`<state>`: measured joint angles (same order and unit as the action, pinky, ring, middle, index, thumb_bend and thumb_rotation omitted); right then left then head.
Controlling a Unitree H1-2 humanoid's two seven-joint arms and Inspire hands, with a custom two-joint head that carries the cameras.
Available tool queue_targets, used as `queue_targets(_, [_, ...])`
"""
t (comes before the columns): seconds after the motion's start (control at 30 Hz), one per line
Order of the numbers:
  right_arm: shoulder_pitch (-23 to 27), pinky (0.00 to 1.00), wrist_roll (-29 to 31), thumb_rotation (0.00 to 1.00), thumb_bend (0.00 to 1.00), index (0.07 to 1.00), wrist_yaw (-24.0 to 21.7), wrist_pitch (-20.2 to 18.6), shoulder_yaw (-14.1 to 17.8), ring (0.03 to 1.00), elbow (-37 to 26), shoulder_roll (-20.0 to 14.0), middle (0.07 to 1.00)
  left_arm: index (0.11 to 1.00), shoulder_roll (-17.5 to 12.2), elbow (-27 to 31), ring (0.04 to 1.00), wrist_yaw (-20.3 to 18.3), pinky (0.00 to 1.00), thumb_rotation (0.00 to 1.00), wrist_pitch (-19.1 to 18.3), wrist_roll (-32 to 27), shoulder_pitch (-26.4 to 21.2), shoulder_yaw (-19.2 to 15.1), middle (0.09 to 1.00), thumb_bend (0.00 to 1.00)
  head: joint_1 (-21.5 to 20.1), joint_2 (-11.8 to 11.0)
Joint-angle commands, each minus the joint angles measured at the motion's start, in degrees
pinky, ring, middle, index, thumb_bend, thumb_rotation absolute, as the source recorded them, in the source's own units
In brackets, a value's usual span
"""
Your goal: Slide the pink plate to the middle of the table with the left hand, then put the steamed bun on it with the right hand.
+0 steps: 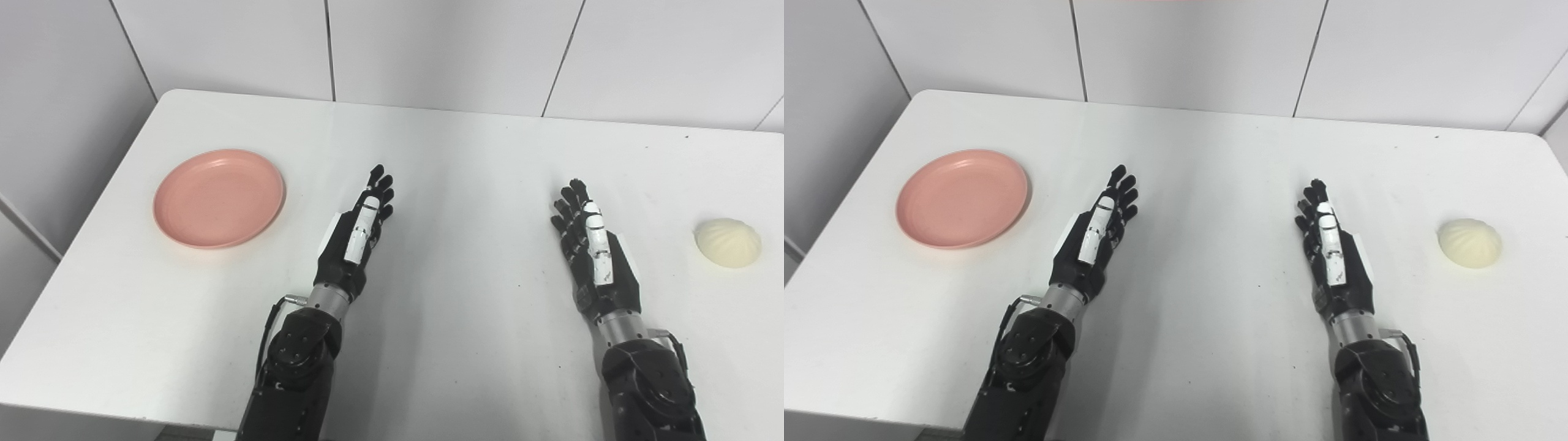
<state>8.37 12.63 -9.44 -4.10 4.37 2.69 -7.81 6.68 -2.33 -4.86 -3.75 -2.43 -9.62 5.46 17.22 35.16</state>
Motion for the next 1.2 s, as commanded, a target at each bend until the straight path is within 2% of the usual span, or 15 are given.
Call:
queue_targets(0.0, [-0.27,1.00,-0.25,1.00,0.08,1.000,1.14,-1.91,1.24,1.000,1.74,-1.02,1.000,0.998,0.49,3.86,0.979,0.58,0.99,1.00,0.87,-0.25,-2.49,-0.26,0.978,0.38,0.28,0.07])
queue_targets(0.07, [-0.25,1.00,-0.16,1.00,0.08,1.000,1.19,-2.29,1.35,1.000,1.53,-1.07,1.000,0.994,0.77,5.32,0.971,0.70,0.98,1.00,0.90,-0.92,-3.13,-0.67,0.973,0.37,0.64,0.21])
queue_targets(0.27, [0.02,1.00,0.37,1.00,0.09,1.000,0.20,-1.08,1.56,1.000,2.55,-1.59,1.000,0.981,0.18,11.17,0.959,1.49,0.97,1.00,-1.47,-1.95,-5.37,-1.94,0.967,0.46,1.00,0.46])
queue_targets(0.43, [0.20,1.00,0.93,1.00,0.09,1.000,0.17,-2.04,2.15,1.000,2.37,-1.45,1.000,0.966,-0.41,14.52,0.954,2.82,0.98,1.00,-2.38,-1.24,-6.93,-3.67,0.957,0.50,2.17,0.54])
queue_targets(0.6, [0.31,1.00,1.24,1.00,0.09,1.000,-0.08,-3.05,2.34,1.000,1.80,-1.75,1.000,0.969,-1.84,17.90,0.954,4.30,0.99,1.00,-3.33,-0.81,-8.63,-5.85,0.955,0.48,3.30,0.57])
queue_targets(0.83, [0.64,1.00,2.87,1.00,0.08,1.000,-1.01,-1.71,2.75,1.000,3.01,-2.13,1.000,0.969,-5.38,18.87,0.957,6.44,0.98,1.00,-2.69,-1.39,-10.58,-11.14,0.967,0.44,4.01,0.44])
queue_targets(0.97, [0.70,1.00,3.15,1.00,0.06,1.000,-1.03,-1.54,2.86,1.000,3.25,-2.16,1.000,0.971,-7.90,18.45,0.953,7.97,0.96,1.00,-0.86,-1.24,-11.25,-14.79,0.961,0.44,4.40,0.28])
queue_targets(1.17, [0.56,1.00,2.84,1.00,0.07,1.000,-0.42,-3.11,2.66,1.000,2.04,-2.17,1.000,0.980,-10.12,18.37,0.963,10.31,0.98,1.00,-0.16,-2.32,-12.07,-19.60,0.969,0.46,4.68,0.22])
